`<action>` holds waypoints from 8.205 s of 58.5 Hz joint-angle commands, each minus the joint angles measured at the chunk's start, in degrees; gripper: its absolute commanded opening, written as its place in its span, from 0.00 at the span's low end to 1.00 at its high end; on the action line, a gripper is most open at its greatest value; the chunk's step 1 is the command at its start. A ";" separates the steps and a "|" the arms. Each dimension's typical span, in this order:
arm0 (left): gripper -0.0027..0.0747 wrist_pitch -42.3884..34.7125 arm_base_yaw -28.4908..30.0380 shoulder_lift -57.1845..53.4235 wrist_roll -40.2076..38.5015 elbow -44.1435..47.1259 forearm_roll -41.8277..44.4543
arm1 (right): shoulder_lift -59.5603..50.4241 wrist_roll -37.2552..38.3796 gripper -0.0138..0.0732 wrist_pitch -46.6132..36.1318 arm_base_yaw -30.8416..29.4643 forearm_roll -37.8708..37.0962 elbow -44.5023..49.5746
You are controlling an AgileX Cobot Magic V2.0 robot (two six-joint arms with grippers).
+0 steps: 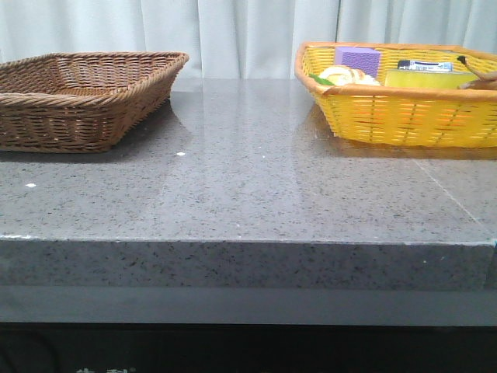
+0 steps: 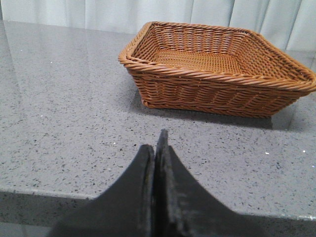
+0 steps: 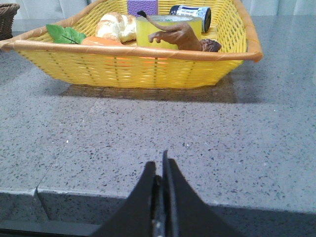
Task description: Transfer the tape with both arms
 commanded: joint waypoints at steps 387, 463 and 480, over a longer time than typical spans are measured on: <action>0.89 -0.22 -0.15 29.08 -0.14 -29.21 0.08 | 95.20 1.04 0.31 20.37 29.82 3.46 -80.38; 0.89 -0.22 -0.15 29.08 -0.14 -29.21 0.08 | 68.30 2.31 0.08 14.02 15.95 3.56 -65.23; 0.89 -0.22 -0.15 29.08 -0.14 -29.21 0.08 | 49.26 2.31 0.08 8.22 8.71 3.56 -46.00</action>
